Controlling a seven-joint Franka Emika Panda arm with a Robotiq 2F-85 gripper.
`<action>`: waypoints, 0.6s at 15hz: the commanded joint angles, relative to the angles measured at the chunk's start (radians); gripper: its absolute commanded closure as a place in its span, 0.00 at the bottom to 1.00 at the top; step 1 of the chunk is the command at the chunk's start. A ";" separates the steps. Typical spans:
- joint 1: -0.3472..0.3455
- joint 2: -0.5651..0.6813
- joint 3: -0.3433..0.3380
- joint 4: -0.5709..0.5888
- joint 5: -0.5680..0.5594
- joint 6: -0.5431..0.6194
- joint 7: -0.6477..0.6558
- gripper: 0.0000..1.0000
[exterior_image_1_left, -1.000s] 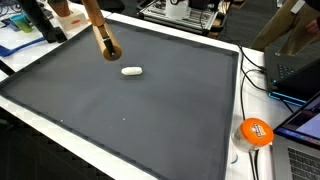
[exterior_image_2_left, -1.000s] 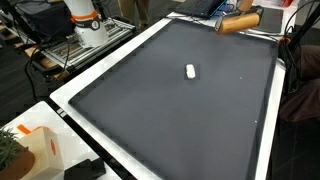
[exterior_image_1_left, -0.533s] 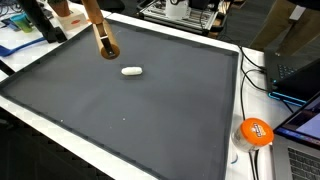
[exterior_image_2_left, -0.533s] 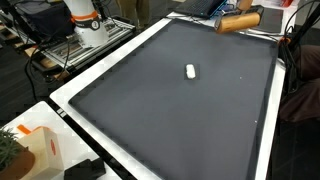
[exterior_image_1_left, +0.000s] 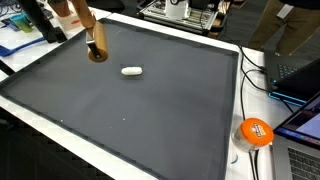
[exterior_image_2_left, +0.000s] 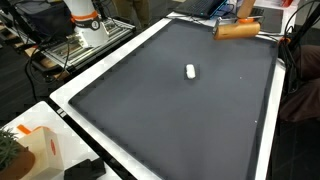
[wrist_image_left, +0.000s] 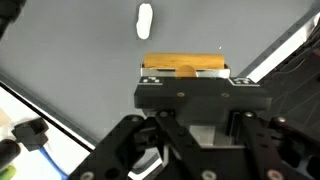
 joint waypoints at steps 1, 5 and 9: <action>-0.092 -0.021 -0.009 -0.052 0.045 -0.022 0.084 0.78; -0.198 -0.071 0.017 -0.140 0.131 -0.103 0.131 0.78; -0.279 -0.151 0.031 -0.262 0.279 -0.096 0.214 0.78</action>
